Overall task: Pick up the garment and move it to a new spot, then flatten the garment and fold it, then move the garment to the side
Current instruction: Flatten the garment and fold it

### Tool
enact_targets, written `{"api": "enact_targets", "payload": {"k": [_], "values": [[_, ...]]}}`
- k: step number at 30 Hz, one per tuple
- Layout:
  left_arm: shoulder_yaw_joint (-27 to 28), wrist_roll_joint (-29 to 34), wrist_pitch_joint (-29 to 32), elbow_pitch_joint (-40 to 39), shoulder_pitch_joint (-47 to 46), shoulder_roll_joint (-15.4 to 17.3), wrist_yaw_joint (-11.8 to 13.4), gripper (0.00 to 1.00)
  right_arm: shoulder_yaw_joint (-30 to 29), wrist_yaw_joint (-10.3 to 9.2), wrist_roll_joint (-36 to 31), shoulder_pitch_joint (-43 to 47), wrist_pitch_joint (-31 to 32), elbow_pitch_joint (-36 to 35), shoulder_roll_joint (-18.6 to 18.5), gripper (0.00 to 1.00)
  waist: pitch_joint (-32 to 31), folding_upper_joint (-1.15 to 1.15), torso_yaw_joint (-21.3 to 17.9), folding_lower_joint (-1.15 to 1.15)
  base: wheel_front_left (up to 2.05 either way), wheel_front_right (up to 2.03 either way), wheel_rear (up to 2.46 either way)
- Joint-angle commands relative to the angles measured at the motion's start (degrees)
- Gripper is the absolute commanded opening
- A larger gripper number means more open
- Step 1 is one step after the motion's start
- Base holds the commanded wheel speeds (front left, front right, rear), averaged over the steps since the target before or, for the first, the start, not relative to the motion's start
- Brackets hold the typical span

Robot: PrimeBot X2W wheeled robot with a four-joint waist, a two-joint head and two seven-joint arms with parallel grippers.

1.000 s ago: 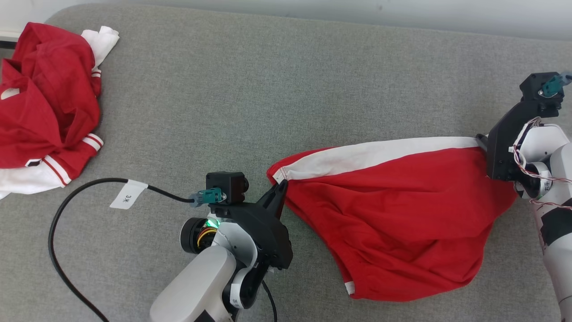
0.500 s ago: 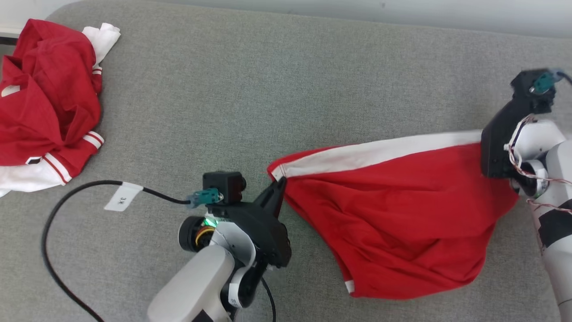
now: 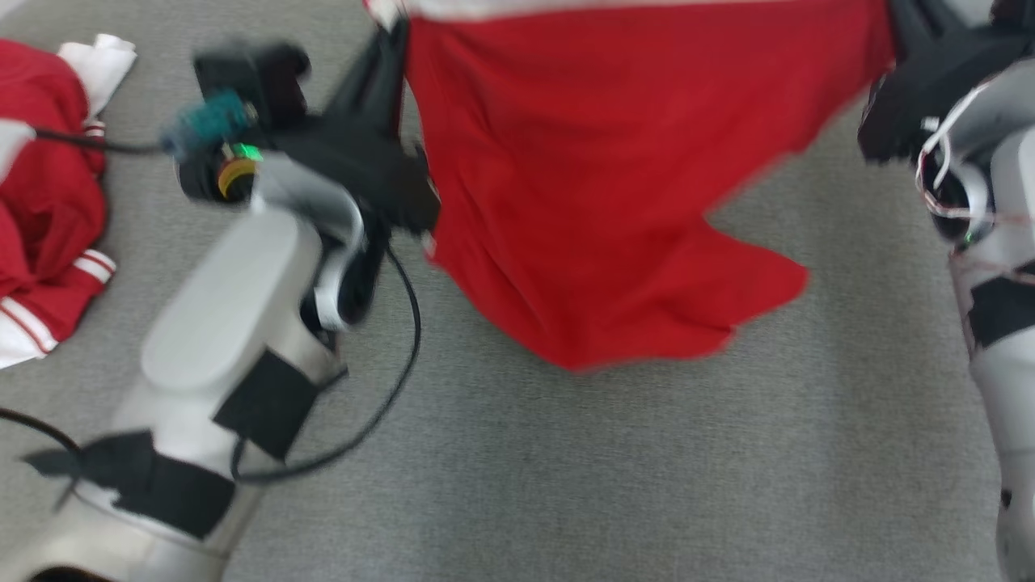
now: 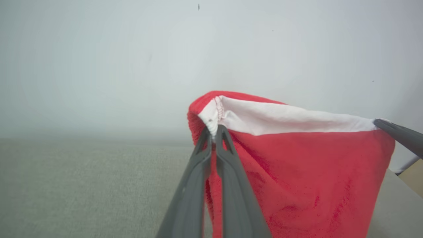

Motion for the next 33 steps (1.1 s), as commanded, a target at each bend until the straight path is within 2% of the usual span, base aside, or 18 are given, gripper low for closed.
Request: {"api": "enact_targets", "payload": {"k": [1, 7, 11, 14, 16, 19, 24, 28, 33], "values": [[0.74, 0.39, -1.25, 0.48, -2.58, -0.24, -0.19, 0.0, -0.13, -0.13, 0.1, -2.46, -3.26, 0.5, -0.14, 0.0, 1.54, 0.0, -2.15, -0.01, 0.0, 0.0, 0.0], [3.75, 3.28, -8.4, 1.46, -12.68, -0.89, -1.14, 0.0, -1.69, -0.13, -5.3, -12.36, -19.68, 3.18, 0.47, 0.0, 1.64, 0.0, -4.71, -0.01, 0.0, 0.0, 0.0], [5.18, 5.94, -9.68, -0.05, -15.35, -1.67, -1.98, 0.0, -4.05, -0.13, -8.83, -15.46, -22.61, 2.24, 0.59, 0.0, 1.53, 0.0, -5.35, -0.01, 0.0, 0.0, 0.0], [8.82, 9.14, -9.73, -4.85, -14.92, -2.8, -2.7, 0.0, -5.81, -0.13, -12.12, -15.98, -23.07, -1.74, 0.54, 0.0, 2.22, 0.0, -5.78, -0.01, 0.0, 0.0, 0.0], [7.66, 11.78, -9.71, -5.02, -11.51, -3.11, -4.2, 0.0, -5.01, -0.13, -14.06, -12.37, -22.99, -0.66, 0.3, 0.0, 2.72, 0.0, -5.96, -0.01, 0.0, 0.0, 0.0], [3.87, 13.6, -9.71, -1.14, -6.68, -3.41, -6.92, 0.0, -1.9, -0.13, -13.24, -8.56, -22.03, 3.05, 0.39, 0.0, 2.77, 0.0, -6.05, -0.01, 0.0, 0.0, 0.0], [-0.49, 12.16, -9.67, 5.71, 2.08, -3.84, -9.87, 0.0, 2.86, -0.13, -7.21, -0.1, -17.15, 6.9, -1.01, 0.0, 1.61, 0.0, -6.01, -0.01, 0.0, 0.0, 0.0], [-3.45, 10.95, -9.66, 7.35, 8.28, -3.03, -11.29, 0.0, 6.65, -0.13, -0.66, 7.22, -13.04, 3.92, -2.43, 0.0, -0.83, 0.0, -6.14, -0.01, 0.0, 0.0, 0.0], [-7.12, 8.54, -7.62, 6.62, 16.19, -0.54, -11.73, 0.0, 10.45, -0.13, 6.81, 18.23, -4.33, -4.37, -6.83, 0.0, -5.02, 0.0, -6.28, -0.01, 0.0, 0.0, 0.0]]}}
